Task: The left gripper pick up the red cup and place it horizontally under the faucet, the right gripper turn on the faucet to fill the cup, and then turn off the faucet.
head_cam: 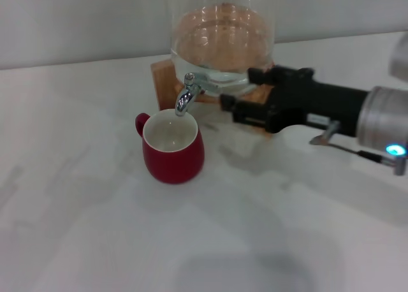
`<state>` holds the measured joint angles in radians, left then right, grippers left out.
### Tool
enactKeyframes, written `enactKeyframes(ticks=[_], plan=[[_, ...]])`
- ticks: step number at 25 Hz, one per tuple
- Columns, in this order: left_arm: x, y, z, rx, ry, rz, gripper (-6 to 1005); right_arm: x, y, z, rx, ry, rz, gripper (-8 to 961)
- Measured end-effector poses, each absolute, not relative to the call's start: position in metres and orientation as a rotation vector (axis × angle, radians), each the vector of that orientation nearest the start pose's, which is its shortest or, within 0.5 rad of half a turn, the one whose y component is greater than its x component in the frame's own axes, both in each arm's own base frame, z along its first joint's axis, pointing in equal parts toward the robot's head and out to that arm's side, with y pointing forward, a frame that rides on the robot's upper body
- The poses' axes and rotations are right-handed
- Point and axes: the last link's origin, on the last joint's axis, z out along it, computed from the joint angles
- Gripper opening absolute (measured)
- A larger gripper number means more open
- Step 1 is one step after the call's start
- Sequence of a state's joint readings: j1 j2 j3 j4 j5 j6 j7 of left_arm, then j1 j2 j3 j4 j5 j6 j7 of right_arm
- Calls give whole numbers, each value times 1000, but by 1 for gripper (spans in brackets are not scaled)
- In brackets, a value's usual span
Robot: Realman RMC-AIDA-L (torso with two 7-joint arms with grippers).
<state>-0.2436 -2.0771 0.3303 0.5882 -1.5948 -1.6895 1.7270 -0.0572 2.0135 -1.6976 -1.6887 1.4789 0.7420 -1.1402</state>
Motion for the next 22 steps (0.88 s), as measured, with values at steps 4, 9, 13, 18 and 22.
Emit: enactKeyframes(ticks=[4,9,13,18,22], plan=[[-336,257,90,-1897,-860,-1299,741,163,304,4,-2362,625,669,722],[-337,251,90,-1900,-856,-1308,740,160,309,-5,-2338,625,670,722],[-337,246,92,-1900,-850,-1314,740,160,311,-8,-2323,618,663,722],[-337,245,96,-1899,-832,-1307,739,159,308,-15,-2343,622,661,722],[-337,245,96,-1899,-828,-1305,739,157,306,-18,-2356,623,662,721]])
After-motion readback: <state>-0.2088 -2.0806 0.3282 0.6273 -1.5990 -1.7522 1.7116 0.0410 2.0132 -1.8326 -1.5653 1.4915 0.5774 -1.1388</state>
